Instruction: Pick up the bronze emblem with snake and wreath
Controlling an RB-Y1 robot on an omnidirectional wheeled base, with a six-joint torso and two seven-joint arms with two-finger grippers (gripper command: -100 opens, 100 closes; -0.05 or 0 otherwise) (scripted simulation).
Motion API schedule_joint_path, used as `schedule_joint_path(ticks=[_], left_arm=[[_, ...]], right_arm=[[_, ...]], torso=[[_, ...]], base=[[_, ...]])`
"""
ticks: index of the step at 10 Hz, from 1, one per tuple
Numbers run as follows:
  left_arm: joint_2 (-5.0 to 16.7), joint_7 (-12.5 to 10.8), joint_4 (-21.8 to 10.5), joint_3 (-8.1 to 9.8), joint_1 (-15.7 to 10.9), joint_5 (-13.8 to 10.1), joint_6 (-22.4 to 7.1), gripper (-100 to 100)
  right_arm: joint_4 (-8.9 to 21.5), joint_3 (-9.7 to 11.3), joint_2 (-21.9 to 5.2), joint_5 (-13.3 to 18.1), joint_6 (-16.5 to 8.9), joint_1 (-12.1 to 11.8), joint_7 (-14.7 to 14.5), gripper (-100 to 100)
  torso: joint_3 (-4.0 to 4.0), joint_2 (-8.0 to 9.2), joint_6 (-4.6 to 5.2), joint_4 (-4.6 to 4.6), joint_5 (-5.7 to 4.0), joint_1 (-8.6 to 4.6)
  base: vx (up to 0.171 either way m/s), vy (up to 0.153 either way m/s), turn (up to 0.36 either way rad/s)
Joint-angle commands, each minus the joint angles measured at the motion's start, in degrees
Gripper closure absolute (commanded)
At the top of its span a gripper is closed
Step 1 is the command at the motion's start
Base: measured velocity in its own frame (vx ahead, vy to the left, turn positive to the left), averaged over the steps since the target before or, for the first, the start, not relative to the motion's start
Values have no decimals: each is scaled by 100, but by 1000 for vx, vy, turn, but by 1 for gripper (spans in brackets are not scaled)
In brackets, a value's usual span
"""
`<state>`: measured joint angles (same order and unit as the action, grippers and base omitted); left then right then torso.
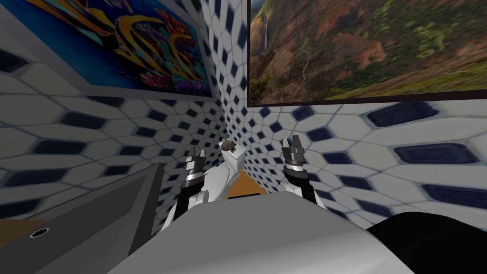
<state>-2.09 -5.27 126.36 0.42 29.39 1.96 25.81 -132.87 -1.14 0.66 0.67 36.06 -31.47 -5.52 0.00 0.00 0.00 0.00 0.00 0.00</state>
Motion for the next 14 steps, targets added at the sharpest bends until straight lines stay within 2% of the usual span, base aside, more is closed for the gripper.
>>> schedule_joint_path(ticks=[1,4,7,10,11,14], left_arm=[[221,5,-72,-10,-36,27,15,-100],[682,22,-350,-53,-177,130,77,-100],[1028,49,-784,-124,-399,286,183,-100],[1256,84,-1267,-217,-681,475,326,-100],[1256,84,-1321,-217,-681,475,326,-100],[1403,127,-1867,-327,-1000,683,489,-100]], right_arm=[[0,0,0,0,0,0,0,0],[0,0,0,0,0,0,0,0],[0,0,0,0,0,0,0,0],[0,-1,-1,0,0,1,0,0],[0,0,-1,0,0,1,0,0],[0,0,0,0,0,1,0,0]], torso=[[0,0,0,0,0,0],[3,5,0,1,3,12],[5,10,1,2,4,16],[9,16,0,3,6,27],[11,20,0,4,6,26],[10,17,0,4,4,18]], base=[[-4,7,-5],[-15,26,-8],[-32,42,-12],[-50,65,-10],[-41,36,-6],[-49,47,-8]])
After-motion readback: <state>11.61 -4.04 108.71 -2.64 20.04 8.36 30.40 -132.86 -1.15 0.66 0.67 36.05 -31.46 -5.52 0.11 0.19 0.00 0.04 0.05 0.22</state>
